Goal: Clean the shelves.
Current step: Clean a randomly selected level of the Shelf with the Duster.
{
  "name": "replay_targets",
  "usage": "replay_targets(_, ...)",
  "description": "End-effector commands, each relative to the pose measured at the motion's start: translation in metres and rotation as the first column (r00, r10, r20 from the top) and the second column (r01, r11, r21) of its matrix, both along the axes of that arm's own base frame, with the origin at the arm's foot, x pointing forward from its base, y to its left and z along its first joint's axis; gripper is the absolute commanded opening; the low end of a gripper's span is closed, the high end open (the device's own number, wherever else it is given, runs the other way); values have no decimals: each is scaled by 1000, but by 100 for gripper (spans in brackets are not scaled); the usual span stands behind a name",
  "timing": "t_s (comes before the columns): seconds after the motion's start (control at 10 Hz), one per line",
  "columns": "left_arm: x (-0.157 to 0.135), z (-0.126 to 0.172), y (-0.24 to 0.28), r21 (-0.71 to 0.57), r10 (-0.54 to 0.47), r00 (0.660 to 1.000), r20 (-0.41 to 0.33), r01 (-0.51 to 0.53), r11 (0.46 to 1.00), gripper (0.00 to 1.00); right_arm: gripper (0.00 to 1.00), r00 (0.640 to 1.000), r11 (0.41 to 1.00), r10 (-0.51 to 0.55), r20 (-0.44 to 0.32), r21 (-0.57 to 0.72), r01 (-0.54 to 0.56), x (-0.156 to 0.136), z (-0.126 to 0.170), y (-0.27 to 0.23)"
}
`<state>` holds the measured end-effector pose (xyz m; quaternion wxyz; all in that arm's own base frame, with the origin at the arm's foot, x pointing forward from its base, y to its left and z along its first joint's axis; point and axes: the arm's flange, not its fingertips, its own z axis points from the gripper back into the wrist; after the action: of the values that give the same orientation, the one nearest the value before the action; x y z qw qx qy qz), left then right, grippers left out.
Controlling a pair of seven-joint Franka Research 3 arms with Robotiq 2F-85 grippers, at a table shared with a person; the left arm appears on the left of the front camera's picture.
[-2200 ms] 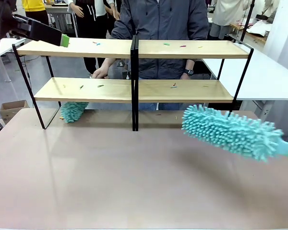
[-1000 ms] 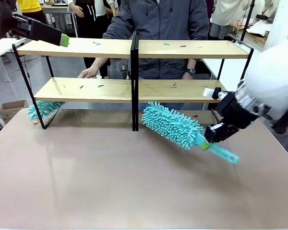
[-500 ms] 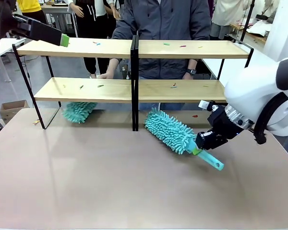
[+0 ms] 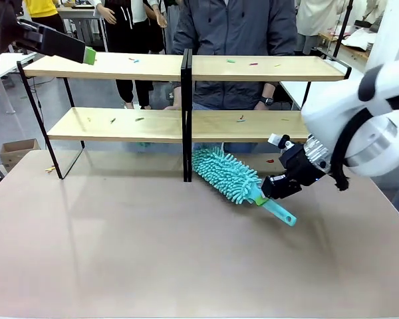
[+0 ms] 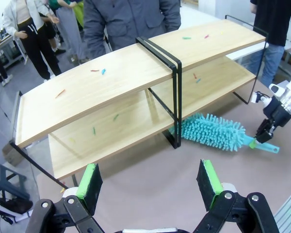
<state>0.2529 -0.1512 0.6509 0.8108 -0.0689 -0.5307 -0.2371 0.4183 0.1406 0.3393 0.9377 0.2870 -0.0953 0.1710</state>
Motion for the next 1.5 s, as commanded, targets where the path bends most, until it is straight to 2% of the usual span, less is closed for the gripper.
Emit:
replay_targets(0.0, 0, -1, 0, -1, 0, 1000, 7, 0, 1000, 100, 12, 1000, 999, -10, 8, 43, 9, 28, -14, 0)
replay_targets(0.1, 0, -1, 0, -1, 0, 1000, 7, 0, 1000, 100, 12, 999, 998, -38, 18, 60, 37, 34, -15, 1)
replay_targets(0.2, 0, -1, 0, -1, 0, 1000, 7, 0, 1000, 100, 12, 993, 992, -116, 11, 52, 115, 40, -19, -2)
replay_targets(0.4, 0, -1, 0, -1, 0, 1000, 7, 0, 1000, 100, 12, 977, 978, -209, -43, -7, 209, 38, -20, -13)
replay_targets(0.5, 0, -1, 0, -1, 0, 1000, 7, 0, 1000, 100, 12, 958, 959, -281, -55, -46, 278, 34, -16, -21)
replay_targets(0.6, 0, -1, 0, -1, 0, 1000, 7, 0, 1000, 100, 12, 934, 930, -357, -28, -108, 352, 26, -5, -33)
replay_targets(0.7, 0, -1, 0, -1, 0, 1000, 7, 0, 1000, 100, 12, 892, 872, -446, 69, -193, 451, 15, 12, -52)
replay_targets(0.8, 0, -1, 0, -1, 0, 1000, 7, 0, 1000, 100, 12, 828, 787, -544, 135, -262, 559, 3, 27, -68)
replay_targets(0.9, 0, -1, 0, -1, 0, 1000, 7, 0, 1000, 100, 12, 747, 643, -607, 270, -385, 662, -10, 39, -81)
replay_targets(1.0, 0, -1, 0, -1, 0, 1000, 7, 0, 1000, 100, 12, 708, 586, -615, 346, -400, 705, -13, 43, -86)
replay_targets(1.1, 0, -1, 0, -1, 0, 1000, 7, 0, 1000, 100, 12, 693, 587, -619, 369, -369, 721, -10, 43, -91)
replay_targets(1.3, 0, -1, 0, -1, 0, 1000, 7, 0, 1000, 100, 12, 763, 690, -559, 326, -327, 645, -13, 42, -81)
replay_targets(1.4, 0, -1, 0, -1, 0, 1000, 7, 0, 1000, 100, 12, 786, 721, -543, 296, -314, 617, -14, 40, -76)
